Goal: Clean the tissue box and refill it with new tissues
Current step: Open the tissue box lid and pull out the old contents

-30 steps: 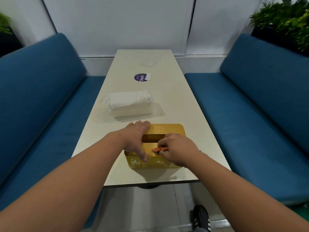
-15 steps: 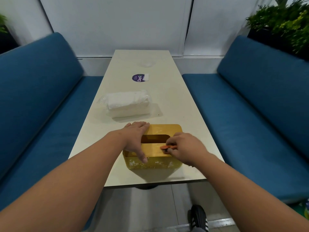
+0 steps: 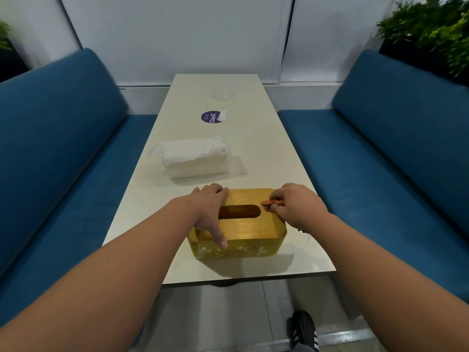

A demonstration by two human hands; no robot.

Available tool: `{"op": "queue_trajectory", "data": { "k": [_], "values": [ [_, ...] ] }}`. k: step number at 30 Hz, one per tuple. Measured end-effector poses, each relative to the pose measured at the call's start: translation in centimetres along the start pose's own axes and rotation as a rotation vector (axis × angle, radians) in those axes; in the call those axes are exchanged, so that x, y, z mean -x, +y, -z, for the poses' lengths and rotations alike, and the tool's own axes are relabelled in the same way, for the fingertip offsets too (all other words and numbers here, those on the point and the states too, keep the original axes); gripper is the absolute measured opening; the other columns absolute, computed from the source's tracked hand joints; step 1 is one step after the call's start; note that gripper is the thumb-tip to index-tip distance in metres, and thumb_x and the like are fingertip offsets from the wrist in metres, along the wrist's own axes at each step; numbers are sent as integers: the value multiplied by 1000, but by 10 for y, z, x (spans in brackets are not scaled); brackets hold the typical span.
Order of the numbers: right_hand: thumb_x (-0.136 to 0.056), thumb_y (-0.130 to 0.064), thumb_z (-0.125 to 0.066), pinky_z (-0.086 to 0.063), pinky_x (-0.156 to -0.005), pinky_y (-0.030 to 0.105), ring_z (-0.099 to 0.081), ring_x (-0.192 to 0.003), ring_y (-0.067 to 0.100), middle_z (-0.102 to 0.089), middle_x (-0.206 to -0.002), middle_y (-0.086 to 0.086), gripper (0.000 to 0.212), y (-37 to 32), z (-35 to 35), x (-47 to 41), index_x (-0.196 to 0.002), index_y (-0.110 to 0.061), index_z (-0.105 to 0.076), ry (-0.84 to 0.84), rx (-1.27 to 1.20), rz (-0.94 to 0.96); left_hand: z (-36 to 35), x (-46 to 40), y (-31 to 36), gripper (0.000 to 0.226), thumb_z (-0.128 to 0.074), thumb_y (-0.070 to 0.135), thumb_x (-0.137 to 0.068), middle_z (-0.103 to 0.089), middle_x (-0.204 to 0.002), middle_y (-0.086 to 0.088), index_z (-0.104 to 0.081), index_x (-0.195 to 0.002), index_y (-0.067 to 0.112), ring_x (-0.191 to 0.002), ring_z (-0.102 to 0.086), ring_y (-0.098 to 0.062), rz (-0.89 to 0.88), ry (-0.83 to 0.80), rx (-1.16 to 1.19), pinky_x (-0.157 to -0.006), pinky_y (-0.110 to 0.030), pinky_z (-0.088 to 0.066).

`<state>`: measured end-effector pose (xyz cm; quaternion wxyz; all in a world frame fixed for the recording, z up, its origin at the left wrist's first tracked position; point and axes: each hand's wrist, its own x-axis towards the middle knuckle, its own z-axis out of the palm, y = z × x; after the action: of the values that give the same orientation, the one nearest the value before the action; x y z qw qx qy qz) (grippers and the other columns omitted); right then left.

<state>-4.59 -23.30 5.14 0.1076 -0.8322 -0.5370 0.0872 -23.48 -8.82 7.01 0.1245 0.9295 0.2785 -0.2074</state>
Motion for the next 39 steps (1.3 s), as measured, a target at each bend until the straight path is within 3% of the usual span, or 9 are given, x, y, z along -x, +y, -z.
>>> {"op": "queue_trajectory", "data": {
  "k": [3,9,12,16,22,27,34,39],
  "values": [
    [-94,-42,-55,-53,-75,31,-54,-93,15,-58,-106,-4,29,0,0,-8,-116,-28,-68,37,24,-31,0,0,0,140,-85,64,-48,-5,-158,6,0,-153,27,-143,-13,-29,-2,5,4,-113,-48,-26],
    [-90,-46,-60,-53,-75,32,-53,-92,13,-57,-102,-8,25,-2,-3,3,-109,-32,-69,-56,2,25,-3,-2,-2,142,-85,65,-48,-1,-158,9,2,-153,27,-144,-7,-30,-2,3,27,-115,-48,-22],
    [-92,-46,-57,-54,-75,32,-55,-92,15,-59,-106,-5,28,-3,-3,-16,-114,-31,-68,-1,-4,3,-5,-4,-3,143,-85,66,-46,-1,-158,10,3,-153,28,-144,-7,-30,9,-6,36,-116,-50,-23],
    [-94,-41,-54,-48,-72,29,-51,-91,14,-58,-107,-4,28,-10,-5,-33,-116,-29,-67,43,16,-18,-5,-3,-4,143,-84,67,-46,-2,-158,10,3,-153,30,-144,-7,-29,11,-7,40,-115,-51,-24],
    [-93,-43,-55,-40,-63,25,-51,-86,12,-51,-93,-10,22,-3,-15,1,-109,-34,-68,24,5,60,-6,-5,-4,142,-84,66,-47,1,-159,10,4,-153,30,-146,-1,-30,11,-4,48,-116,-50,-18],
    [-94,-43,-54,-49,-75,28,-48,-89,12,-57,-105,-6,30,-10,-12,-31,-119,-29,-66,80,-8,10,-7,-5,-5,143,-84,67,-46,2,-158,13,6,-152,32,-146,0,-31,29,-16,63,-116,-52,-18],
    [-93,-43,-55,-50,-71,29,-51,-86,12,-53,-96,-8,25,-1,-18,-8,-111,-32,-68,45,-37,47,-8,-5,-5,143,-84,66,-47,1,-158,12,4,-153,30,-146,0,-30,15,3,67,-116,-51,-18],
    [-95,-40,-52,-49,-70,29,-51,-87,12,-55,-103,-7,29,0,-15,-38,-113,-26,-69,170,-73,-29,-9,-6,-8,143,-83,69,-45,1,-158,14,4,-152,32,-146,-1,-30,22,-8,83,-116,-53,-20]
  ]
}}
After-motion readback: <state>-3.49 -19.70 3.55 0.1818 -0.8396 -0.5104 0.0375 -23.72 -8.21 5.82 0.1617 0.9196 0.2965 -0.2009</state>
